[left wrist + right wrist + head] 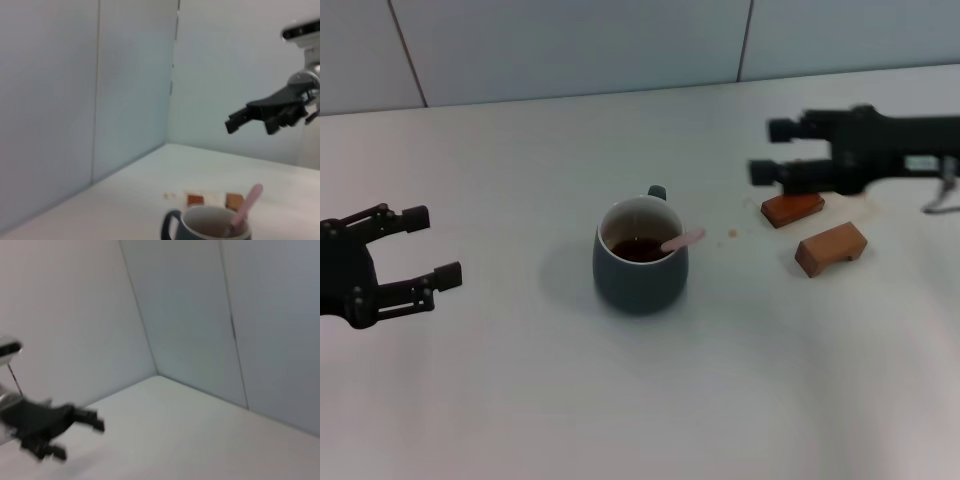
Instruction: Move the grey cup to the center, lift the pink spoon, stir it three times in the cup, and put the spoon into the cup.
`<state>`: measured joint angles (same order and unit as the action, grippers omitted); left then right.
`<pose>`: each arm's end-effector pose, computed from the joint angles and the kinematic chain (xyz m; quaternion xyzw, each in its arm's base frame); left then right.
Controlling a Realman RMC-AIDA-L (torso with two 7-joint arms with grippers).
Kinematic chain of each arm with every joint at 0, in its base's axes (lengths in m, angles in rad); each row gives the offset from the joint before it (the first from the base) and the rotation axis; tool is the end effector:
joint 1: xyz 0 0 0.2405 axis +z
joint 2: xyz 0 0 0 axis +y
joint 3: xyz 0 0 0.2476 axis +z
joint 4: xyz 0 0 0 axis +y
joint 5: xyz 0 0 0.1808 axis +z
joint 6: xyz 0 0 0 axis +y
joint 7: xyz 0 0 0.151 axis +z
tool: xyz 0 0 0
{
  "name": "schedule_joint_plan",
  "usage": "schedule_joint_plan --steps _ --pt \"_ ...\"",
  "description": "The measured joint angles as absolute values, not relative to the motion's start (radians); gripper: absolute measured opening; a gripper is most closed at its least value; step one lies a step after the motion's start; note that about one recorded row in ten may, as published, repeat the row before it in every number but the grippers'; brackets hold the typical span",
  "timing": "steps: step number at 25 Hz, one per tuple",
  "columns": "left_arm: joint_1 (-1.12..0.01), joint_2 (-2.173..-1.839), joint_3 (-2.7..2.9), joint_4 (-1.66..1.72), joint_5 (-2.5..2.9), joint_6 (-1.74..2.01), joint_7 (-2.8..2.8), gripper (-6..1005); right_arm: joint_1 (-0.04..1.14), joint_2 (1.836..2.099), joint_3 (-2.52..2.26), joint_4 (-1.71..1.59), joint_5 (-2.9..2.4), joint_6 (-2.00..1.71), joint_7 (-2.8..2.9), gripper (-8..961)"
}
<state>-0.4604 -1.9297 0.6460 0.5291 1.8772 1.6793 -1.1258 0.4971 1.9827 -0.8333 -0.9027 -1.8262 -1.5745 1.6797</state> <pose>-0.2673 0.2897 0.0478 -0.9356 -0.1380 -0.2730 0.1761 0.2149 0.3276 0.0582 -0.9305 0.2249 0.2445 0.1540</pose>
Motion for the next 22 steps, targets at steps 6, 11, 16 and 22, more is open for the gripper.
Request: schedule_joint_plan --steps 6,11,16,22 --pt "-0.575 -1.892 0.649 0.54 2.001 1.679 -1.253 842 0.537 1.883 -0.826 -0.699 -1.938 -1.609 1.579 793" --pt "-0.607 -1.888 0.65 0.564 2.042 1.68 -1.299 842 0.583 1.865 -0.814 -0.686 -2.033 -1.626 1.587 813" --pt "-0.71 -1.896 0.655 0.659 2.221 1.689 -1.46 842 0.601 1.87 -0.815 -0.706 -2.077 -1.622 1.588 813" --pt "-0.719 -1.899 0.655 0.661 2.227 1.689 -1.462 842 0.607 1.874 -0.815 -0.711 -2.09 -1.617 1.583 813"
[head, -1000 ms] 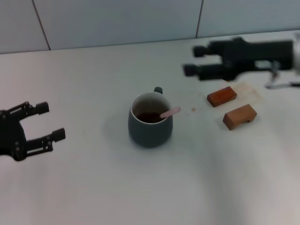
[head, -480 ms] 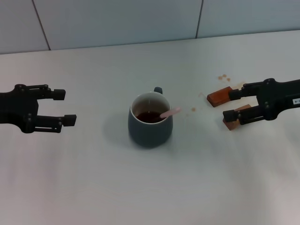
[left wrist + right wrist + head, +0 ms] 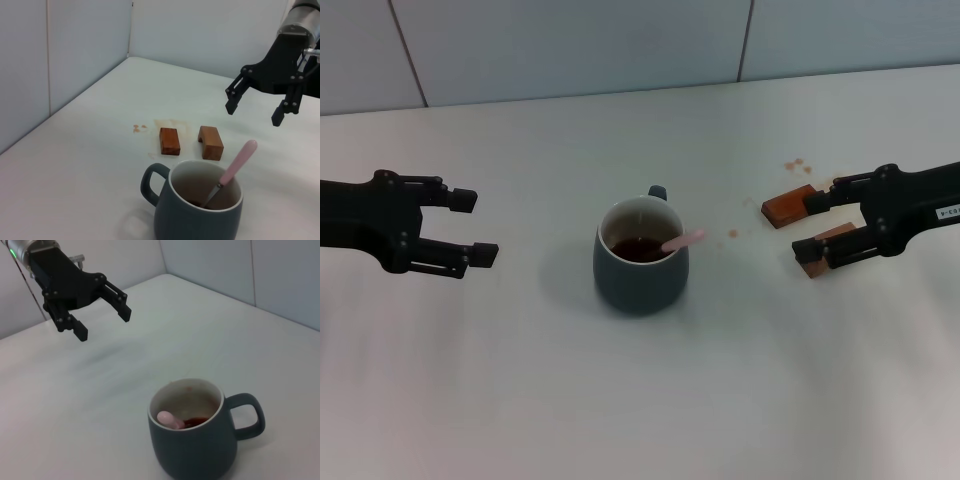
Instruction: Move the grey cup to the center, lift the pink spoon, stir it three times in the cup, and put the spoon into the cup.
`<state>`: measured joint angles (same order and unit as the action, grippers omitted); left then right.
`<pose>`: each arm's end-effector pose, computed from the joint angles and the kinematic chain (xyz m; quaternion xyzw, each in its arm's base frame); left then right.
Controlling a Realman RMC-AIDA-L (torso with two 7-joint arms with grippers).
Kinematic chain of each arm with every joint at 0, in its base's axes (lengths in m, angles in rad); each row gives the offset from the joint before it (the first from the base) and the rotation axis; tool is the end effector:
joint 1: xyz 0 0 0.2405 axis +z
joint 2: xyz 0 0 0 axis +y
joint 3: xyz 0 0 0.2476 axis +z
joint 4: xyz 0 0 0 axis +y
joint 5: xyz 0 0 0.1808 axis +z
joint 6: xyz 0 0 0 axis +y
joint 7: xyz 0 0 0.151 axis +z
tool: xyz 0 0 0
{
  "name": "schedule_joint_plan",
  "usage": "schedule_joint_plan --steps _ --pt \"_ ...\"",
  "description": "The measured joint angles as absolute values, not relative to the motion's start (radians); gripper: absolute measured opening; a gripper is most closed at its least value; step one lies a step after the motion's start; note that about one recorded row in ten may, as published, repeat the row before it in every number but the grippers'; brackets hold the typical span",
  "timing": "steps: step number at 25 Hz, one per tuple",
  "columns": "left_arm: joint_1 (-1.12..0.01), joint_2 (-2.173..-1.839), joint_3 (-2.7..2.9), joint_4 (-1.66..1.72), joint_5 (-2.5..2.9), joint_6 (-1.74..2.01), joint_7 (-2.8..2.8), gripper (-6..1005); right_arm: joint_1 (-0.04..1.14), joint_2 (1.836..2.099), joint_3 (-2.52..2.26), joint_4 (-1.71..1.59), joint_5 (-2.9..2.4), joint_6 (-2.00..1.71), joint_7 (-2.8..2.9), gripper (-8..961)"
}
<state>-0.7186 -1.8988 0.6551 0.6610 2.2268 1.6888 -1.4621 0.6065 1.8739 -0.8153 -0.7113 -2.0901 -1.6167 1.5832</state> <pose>-0.2227 0.3426 0.0536 -0.9777 -0.1501 -0.1217 0.0820 0.2472 0.3311 0.0589 -0.9649 0.2144 0.1098 0.1044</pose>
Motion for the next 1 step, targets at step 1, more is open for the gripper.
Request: schedule_joint_plan --steps 1 --pt "-0.726 -1.903 0.655 0.661 2.23 1.689 -1.463 842 0.607 1.874 -0.815 -0.711 -2.09 -1.617 1.583 813"
